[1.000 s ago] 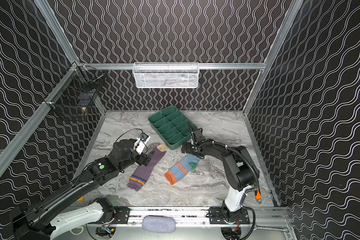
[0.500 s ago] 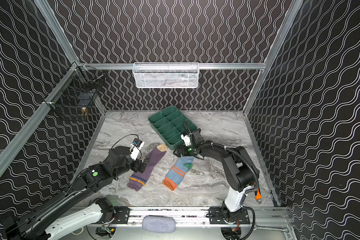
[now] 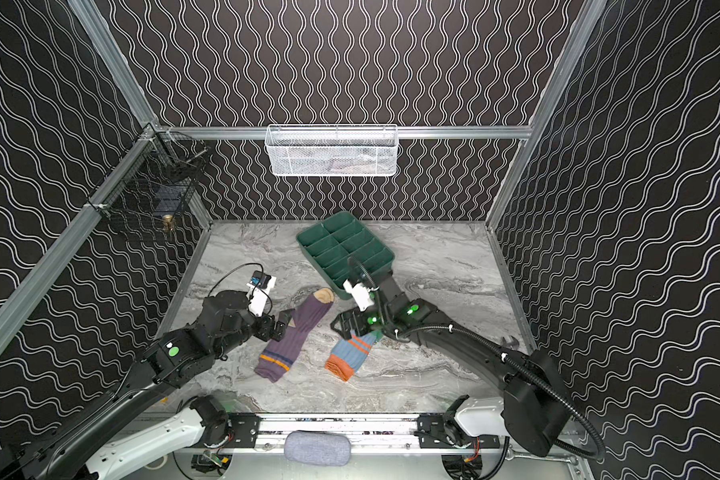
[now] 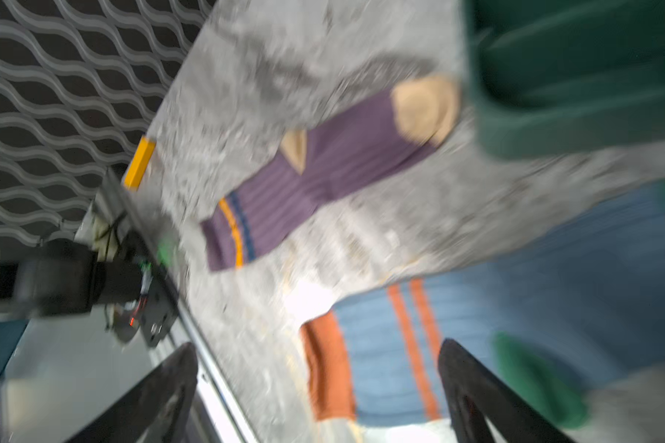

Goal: Roll the socks

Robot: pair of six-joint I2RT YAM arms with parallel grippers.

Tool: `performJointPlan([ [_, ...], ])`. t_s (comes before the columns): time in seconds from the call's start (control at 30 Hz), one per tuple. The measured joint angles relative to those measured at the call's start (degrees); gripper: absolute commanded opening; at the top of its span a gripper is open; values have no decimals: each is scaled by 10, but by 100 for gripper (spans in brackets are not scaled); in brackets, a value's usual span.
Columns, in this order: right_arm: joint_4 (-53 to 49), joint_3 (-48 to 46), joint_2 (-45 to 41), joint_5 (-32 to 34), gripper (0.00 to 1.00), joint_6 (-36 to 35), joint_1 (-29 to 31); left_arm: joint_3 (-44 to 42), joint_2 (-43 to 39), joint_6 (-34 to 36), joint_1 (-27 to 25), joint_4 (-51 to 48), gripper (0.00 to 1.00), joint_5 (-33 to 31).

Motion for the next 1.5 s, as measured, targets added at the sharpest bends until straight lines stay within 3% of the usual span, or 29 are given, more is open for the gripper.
performJointPlan([
  [0.2, 41, -82, 18, -23, 98, 63, 54, 9, -6, -13, 0, -23, 99, -41],
  [0.37, 97, -134, 56, -51, 97, 82, 71, -5, -5, -4, 0, -9, 98, -29],
  [0.6, 129, -180, 44, -59, 99, 90, 74, -4, 12, 40, 0, 5, 96, 59],
  [0.77, 72, -192, 0, -15, 100, 115, 72, -2, 16, 76, 0, 7, 92, 128],
  [1.0, -47, -187, -120, 29, 100, 127, 63, -12, 34, 194, -20, 9, 88, 221],
  [1.1, -59, -147, -169, 22, 100, 120, 13, -35, 20, 262, -47, 24, 87, 235],
  [1.3, -69, -114, -239, -24, 100, 138, -187, -93, 3, 397, -139, 69, 87, 241],
  [1.5, -72, -120, -244, -97, 100, 177, -355, -132, 121, 465, -292, 125, 82, 147],
])
